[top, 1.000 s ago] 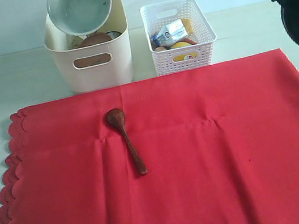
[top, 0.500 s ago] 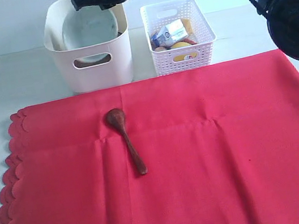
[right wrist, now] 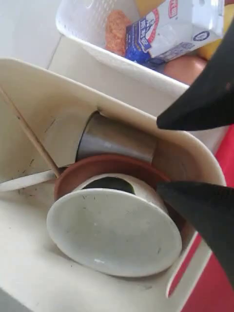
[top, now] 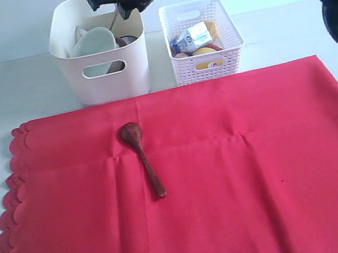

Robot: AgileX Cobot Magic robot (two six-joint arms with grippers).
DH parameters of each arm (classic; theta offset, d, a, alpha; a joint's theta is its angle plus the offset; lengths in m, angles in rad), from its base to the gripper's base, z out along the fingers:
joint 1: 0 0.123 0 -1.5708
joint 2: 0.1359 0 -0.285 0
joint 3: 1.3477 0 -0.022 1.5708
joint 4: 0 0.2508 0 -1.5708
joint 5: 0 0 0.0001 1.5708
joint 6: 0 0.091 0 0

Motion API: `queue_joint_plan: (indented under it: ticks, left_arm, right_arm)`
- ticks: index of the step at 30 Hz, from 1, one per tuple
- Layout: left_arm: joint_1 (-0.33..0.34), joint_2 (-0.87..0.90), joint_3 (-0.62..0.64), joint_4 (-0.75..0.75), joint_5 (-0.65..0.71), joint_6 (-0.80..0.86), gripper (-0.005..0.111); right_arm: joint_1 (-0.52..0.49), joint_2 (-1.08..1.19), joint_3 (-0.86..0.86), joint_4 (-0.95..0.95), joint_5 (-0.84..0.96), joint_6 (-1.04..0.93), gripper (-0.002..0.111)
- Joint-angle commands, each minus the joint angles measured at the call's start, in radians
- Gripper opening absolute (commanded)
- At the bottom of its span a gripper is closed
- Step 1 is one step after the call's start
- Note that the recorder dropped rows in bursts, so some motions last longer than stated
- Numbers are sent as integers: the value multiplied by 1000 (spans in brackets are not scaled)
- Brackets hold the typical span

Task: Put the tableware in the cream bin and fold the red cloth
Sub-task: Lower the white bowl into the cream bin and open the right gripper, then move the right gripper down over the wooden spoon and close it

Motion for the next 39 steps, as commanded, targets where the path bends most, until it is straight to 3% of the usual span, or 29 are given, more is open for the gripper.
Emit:
queue_joint_plan:
  ticks: [1, 10, 18, 25, 30, 39]
  left_arm:
    - [-3, -5, 2, -6, -9, -6, 0]
    - [-3, -5, 2, -6, -9, -6, 0]
    - [-3, -5, 2, -6, -9, -6, 0]
    - [-3, -5, 2, -6, -9, -6, 0]
    - [-3, -5, 2, -6, -9, -6, 0]
    - [-3, -5, 2, -6, -9, -6, 0]
  right_arm:
    - [0, -73, -5, 43, 82, -15, 35]
    - [91, -140, -3, 63, 231, -82, 35]
    - [130, -142, 27, 67, 231, -121, 35]
    - [130, -148, 188, 169, 231, -173, 35]
    - [130, -159, 335, 265, 128, -240, 35]
    - [130, -159, 523, 277, -13, -246, 35]
